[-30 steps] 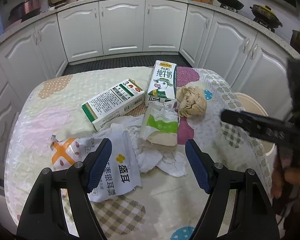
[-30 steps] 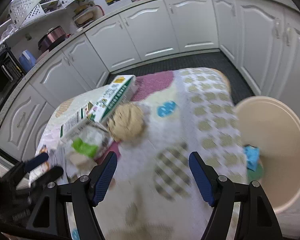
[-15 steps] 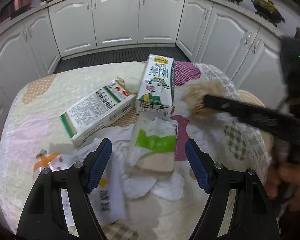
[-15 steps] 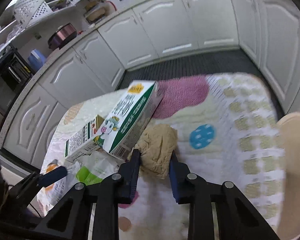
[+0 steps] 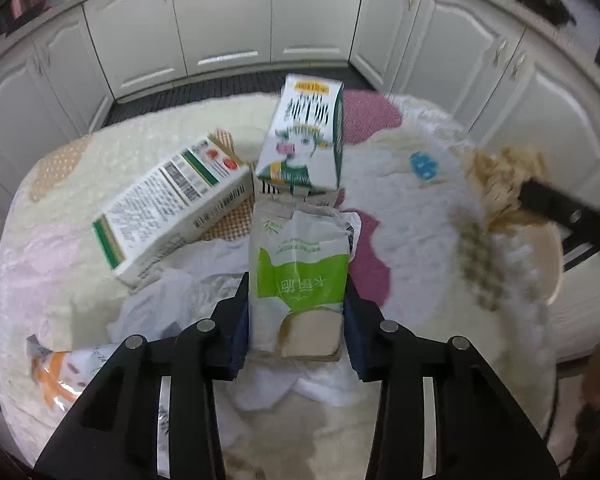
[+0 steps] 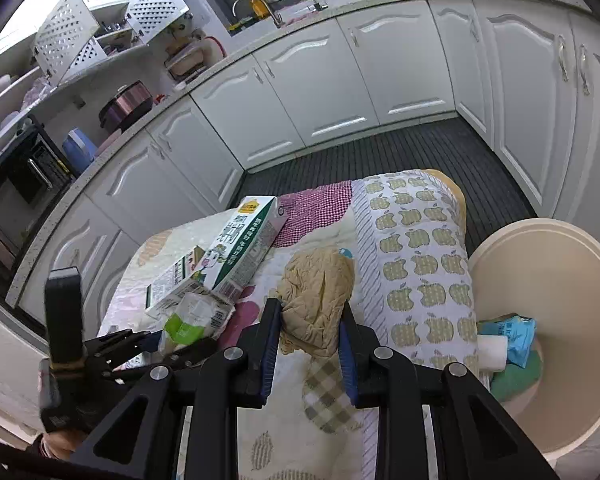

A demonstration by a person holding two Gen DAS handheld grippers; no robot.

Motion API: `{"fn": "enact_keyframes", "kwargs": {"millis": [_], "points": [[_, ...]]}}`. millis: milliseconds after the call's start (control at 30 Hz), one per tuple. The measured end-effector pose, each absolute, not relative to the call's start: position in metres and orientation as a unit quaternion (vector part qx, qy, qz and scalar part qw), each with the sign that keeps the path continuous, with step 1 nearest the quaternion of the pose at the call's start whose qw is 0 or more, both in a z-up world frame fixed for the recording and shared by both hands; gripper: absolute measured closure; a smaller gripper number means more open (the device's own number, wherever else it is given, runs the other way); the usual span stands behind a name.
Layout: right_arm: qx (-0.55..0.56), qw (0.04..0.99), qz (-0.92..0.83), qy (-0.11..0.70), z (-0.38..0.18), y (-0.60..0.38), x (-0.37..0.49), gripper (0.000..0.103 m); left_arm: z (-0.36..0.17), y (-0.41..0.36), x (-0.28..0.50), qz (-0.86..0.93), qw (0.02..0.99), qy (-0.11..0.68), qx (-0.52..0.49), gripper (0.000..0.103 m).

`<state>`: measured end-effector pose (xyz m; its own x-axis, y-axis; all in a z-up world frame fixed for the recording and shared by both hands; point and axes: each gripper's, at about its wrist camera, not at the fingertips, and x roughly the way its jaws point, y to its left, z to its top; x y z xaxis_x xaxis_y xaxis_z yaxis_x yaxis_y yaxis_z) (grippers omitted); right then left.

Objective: Collect trash
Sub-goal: 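Grasp the green-labelled white packet with the left gripper while the right grasps the tan paper ball, then carry the packet and paper ball over the beige bin and release both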

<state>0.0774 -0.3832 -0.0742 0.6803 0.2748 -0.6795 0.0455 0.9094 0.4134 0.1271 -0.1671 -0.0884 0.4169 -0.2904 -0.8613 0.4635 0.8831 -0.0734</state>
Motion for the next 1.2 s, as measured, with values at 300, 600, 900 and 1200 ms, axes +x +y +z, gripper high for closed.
{"fn": "enact_keyframes", "kwargs": {"millis": [300,600,900,1200], "points": [[0.201,0.9,0.065,0.382,-0.06,-0.382,0.052,0.077,-0.05,-0.156,0.095,-0.269,0.842,0.464,0.059,0.066],[0.193,0.906,0.061,0.373,-0.052,-0.383,0.027,0.077,-0.027,-0.168,0.066,-0.285,0.852,0.434,0.067,0.066],[0.198,0.908,0.043,0.367,-0.049,-0.401,0.005,0.077,-0.027,-0.201,0.046,-0.303,0.849,0.426,0.082,0.066],[0.21,0.907,0.009,0.364,-0.052,-0.433,-0.015,0.077,-0.026,-0.245,0.032,-0.319,0.848,0.41,0.103,0.066]]}}
